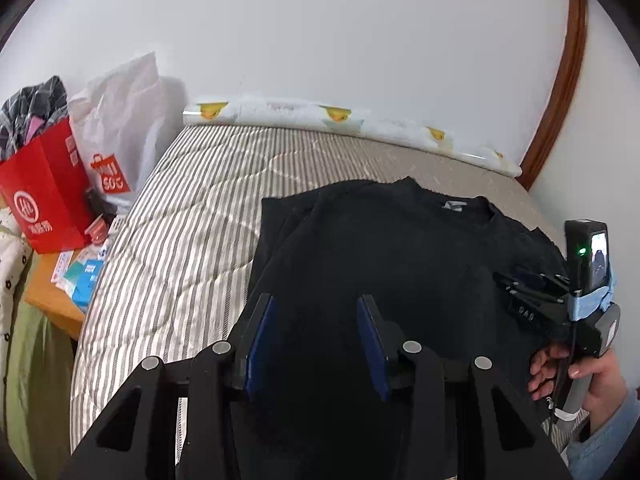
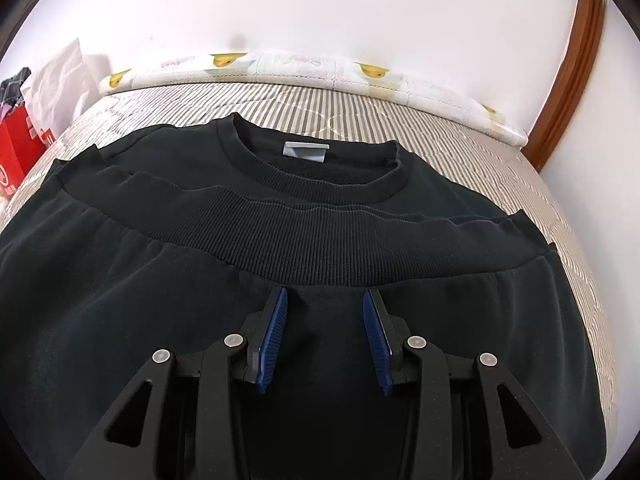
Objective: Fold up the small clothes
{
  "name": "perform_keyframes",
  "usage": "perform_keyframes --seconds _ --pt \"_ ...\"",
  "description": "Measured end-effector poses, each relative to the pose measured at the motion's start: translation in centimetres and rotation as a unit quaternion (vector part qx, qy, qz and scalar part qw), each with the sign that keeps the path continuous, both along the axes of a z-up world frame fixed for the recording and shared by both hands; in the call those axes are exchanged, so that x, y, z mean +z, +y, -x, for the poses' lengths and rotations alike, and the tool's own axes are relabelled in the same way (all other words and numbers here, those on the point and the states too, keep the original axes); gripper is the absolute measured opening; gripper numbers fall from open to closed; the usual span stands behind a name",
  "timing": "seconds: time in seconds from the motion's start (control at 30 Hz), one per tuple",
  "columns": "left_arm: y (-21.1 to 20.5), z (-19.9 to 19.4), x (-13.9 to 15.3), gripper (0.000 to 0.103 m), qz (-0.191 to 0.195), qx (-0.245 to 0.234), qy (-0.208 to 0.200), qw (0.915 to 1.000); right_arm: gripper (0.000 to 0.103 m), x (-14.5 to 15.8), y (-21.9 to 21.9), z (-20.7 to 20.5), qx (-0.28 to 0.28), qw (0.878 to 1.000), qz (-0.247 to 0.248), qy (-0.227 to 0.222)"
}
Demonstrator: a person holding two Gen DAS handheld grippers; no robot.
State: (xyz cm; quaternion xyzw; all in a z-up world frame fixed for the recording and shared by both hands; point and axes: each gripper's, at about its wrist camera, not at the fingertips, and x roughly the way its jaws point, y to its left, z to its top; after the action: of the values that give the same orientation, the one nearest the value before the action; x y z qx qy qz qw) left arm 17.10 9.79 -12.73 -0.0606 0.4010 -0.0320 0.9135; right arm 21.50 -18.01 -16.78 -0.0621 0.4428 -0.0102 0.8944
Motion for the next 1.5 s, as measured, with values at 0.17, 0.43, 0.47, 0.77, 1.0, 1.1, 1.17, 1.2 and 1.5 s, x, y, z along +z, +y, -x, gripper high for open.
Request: perform_keyframes --seconds 0.17,0.43,0.47,0.77,1.0,1.1,1.17,1.2,1.5 --pt "0.0 0.4 -1.0 0.039 0.014 -0.020 0.022 0.9995 0.041 -0.1 -0.3 -0.1 -0.008 1.000 -0.010 -0.003" --pt "-0.1 1.8 -2.3 0.039 0.016 -0.043 0.033 0.9984 0.042 -0.2 0.4 -0.1 0.000 1.000 0.024 -0.007" --pt "0.0 1.8 -2.5 0.039 0.017 -0.042 0.036 0.9983 0.042 -0.2 0.4 0.0 0.000 1.000 0.023 -0.008" --pt "0.8 3.4 -2.3 0.039 0.027 -0.032 0.034 0.9986 0.043 0.3 -0.7 0.0 -0.001 1.000 -0.012 0.004" --pt "2.8 5.5 -2.8 0.040 0.044 -0.031 0.039 0.9977 0.044 1.8 -0.8 4.4 -0.007 1.000 -0.020 0.003" --pt "3.3 6.9 -2.8 0.040 0.054 -0.032 0.033 0.9975 0.044 1.5 -0.2 7.3 0.006 1.000 -0.001 0.000" --pt "3.4 7.4 -2.9 0.041 0.069 -0.033 0.033 0.9965 0.045 0.9 -0.2 9.0 0.008 1.000 0.011 0.003" --pt "3.4 7.7 -3.0 0.041 0.079 -0.033 0.036 0.9957 0.044 0.7 -0.2 9.7 0.005 1.000 0.015 -0.003" --pt "3.7 10.7 -4.2 0.041 0.127 -0.024 0.034 0.9911 0.045 0.7 -1.2 14.8 -0.021 0.999 -0.011 -0.031"
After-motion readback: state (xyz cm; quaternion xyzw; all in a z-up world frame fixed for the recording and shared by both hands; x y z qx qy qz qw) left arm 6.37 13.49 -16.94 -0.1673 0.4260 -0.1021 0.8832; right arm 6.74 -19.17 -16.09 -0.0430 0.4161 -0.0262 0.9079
